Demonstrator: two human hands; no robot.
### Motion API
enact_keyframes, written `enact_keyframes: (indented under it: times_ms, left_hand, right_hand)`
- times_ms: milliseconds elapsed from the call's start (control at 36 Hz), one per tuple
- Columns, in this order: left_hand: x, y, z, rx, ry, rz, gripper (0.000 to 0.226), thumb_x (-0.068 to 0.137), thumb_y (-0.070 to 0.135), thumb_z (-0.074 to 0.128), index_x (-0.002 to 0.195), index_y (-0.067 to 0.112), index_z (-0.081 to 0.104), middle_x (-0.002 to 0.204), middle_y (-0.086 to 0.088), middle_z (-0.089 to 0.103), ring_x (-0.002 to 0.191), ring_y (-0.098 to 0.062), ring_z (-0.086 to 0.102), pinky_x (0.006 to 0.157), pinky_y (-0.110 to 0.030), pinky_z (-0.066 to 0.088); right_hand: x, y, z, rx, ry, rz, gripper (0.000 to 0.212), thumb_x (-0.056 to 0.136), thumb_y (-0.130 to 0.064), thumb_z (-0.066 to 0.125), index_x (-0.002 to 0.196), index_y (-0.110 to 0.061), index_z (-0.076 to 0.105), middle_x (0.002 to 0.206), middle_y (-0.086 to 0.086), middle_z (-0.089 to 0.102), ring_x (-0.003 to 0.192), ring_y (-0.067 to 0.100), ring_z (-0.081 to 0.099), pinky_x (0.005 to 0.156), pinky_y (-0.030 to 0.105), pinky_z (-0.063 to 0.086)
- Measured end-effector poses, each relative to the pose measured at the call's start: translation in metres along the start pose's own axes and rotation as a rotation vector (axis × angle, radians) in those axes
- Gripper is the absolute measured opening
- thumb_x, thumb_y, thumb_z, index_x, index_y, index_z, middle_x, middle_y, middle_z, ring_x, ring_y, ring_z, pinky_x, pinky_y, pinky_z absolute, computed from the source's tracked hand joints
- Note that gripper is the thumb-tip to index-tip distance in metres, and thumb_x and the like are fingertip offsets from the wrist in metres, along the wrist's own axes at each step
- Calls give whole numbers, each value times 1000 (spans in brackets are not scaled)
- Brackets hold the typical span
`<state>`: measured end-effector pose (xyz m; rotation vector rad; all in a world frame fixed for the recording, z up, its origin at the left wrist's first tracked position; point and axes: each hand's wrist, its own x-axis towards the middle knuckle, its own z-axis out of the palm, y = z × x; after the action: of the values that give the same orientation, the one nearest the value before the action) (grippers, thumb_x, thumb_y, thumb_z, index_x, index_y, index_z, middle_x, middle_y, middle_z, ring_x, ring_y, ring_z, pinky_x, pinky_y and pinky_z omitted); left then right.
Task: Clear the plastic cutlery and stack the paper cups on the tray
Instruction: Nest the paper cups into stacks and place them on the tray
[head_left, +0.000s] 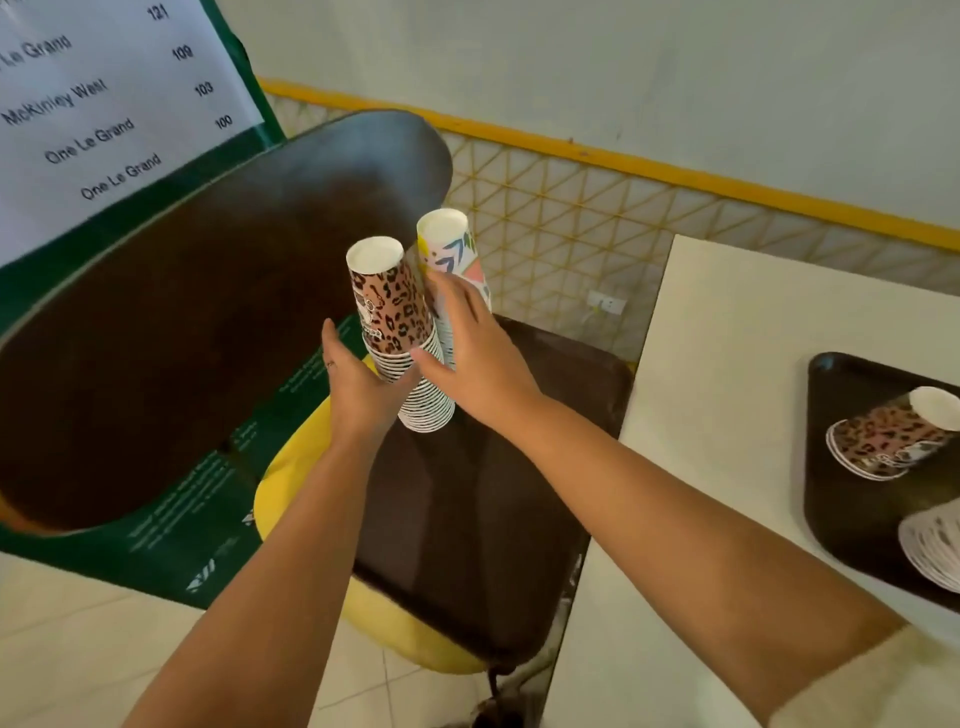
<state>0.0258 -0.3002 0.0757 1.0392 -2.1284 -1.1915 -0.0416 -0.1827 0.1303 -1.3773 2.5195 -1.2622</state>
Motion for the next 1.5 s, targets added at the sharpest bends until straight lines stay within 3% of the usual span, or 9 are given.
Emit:
enact_keyframes:
  times_ms: [194,278,444,556,611,667,833,1056,1500]
  left_hand:
    - [20,-21,5,-163,-115,107,91,66,17,84,142,12,33,137,0,49,123,-16,50,93,-28,44]
    - [18,-26,7,-243,-130,139,86,57,37,81,132,18,43,133,-2,52,120,-17,52,96,-36,47]
    - [14,-32,13,-312,-149,206,87,50,40,81,127,27,43,126,8,48,123,-17,47,102,-41,44]
    - [12,-38,19,-290,-199,220,90,52,31,84,132,19,43,126,11,45,123,-12,42,101,-20,41]
    - [12,-44,22,-308,-245,207,94,51,35,87,133,22,43,133,2,47,126,-12,43,104,-26,42]
    - [12,-51,27,-323,-279,190,95,51,37,89,133,26,43,134,1,51,127,-18,47,103,-44,45]
    - [13,-74,40,-321,-350,161,101,48,35,93,134,37,41,136,0,51,128,-23,48,99,-56,44]
    - [-10,-52,44,-297,-377,188,83,43,35,87,111,56,44,114,21,59,110,-2,57,90,-36,52]
    - [-30,-54,56,-212,-359,119,101,38,38,92,122,54,39,128,6,54,124,-20,48,96,-50,47]
  right_hand:
    - [29,-10,35,126,73,77,86,81,-24,70,147,-9,18,153,10,25,140,24,27,107,39,36]
    - [32,-9,43,159,135,107,90,77,-26,74,147,-11,20,151,10,29,138,24,30,107,41,39]
    - [27,-2,49,78,233,130,72,69,-30,79,128,-2,47,122,14,47,118,25,48,94,36,47]
    - [19,-2,41,148,195,204,75,71,-27,78,133,-8,41,127,8,48,120,18,47,89,15,37]
    - [12,-3,36,195,179,244,77,73,-28,77,136,-13,36,132,4,49,122,15,47,88,12,35]
    - [5,-3,32,221,185,263,77,72,-27,77,136,-14,36,132,2,51,121,15,49,88,13,37]
    - [-8,3,24,225,216,314,75,71,-31,77,134,-12,40,128,4,55,119,17,53,95,27,46]
    - [-28,12,2,312,302,373,69,71,-29,77,129,-14,44,122,3,60,114,14,57,94,30,49]
    - [-46,17,-12,273,240,398,72,70,-32,79,129,-14,42,122,2,59,113,14,56,91,28,50]
